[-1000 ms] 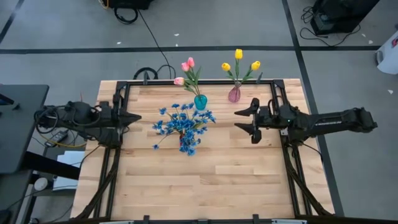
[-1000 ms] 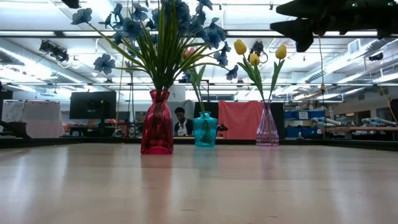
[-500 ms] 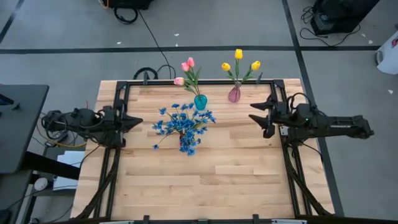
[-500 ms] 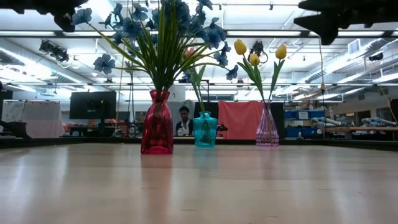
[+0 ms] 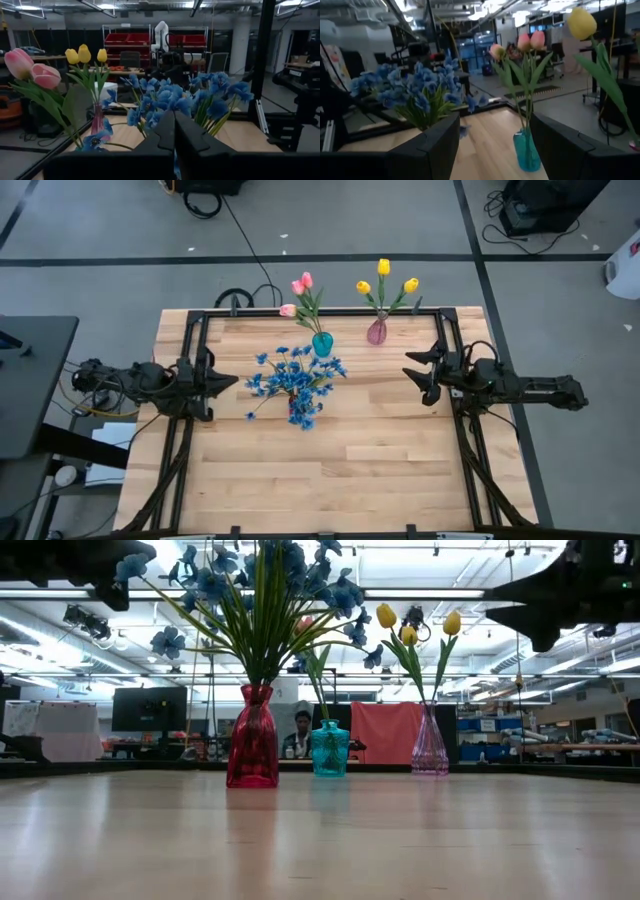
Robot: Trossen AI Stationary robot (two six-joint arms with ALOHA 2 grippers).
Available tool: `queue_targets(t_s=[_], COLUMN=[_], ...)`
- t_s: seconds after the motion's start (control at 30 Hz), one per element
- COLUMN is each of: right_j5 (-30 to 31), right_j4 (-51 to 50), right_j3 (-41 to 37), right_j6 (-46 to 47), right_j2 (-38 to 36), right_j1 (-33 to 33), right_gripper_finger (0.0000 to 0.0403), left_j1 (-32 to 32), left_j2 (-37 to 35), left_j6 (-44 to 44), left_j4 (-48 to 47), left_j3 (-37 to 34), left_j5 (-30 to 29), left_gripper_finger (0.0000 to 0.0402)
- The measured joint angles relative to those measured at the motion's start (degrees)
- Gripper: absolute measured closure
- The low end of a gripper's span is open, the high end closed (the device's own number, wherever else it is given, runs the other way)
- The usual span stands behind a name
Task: Sort flowers into vase by color
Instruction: Return to Home Position
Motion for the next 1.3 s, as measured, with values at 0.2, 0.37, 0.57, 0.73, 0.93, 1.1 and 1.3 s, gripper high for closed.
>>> queue_targets(t_s=[0.2,0.37,0.57,0.73,0.93,1.1,1.3], right_j5=[-0.7,0.3,-5.3,-2.6,-0.7,-0.6,-0.6], right_j4=[0.0,3.1,2.6,-0.7,-1.0,-0.7,-0.7], right_j3=[-3.9,-6.7,-6.7,-6.7,-6.7,-6.7,-6.7], right_j6=[-0.1,2.4,3.0,6.0,10.4,10.4,10.4], right_j2=[-5.7,-7.4,-7.5,-7.4,-7.4,-7.4,-7.4], right_j1=[0.0,0.0,0.0,0.0,0.0,0.0,0.0], right_gripper_finger=[0.0151,0.0151,0.0151,0.0151,0.0151,0.0151,0.0151], left_j1=[0.0,0.0,0.0,0.0,0.0,0.0,0.0], left_j2=[0.0,0.0,0.0,0.1,0.2,0.2,0.2], left_j6=[2.8,4.5,4.3,2.3,-1.7,-3.5,-3.3], left_j4=[3.6,14.6,15.9,14.9,11.9,12.8,12.8], left_j3=[-2.6,-9.5,-13.7,-15.1,-15.1,-15.1,-15.1], left_j5=[2.7,6.4,7.9,8.5,8.5,8.5,8.5], left_gripper_finger=[0.0395,0.0395,0.0395,0.0395,0.0394,0.0394,0.0393])
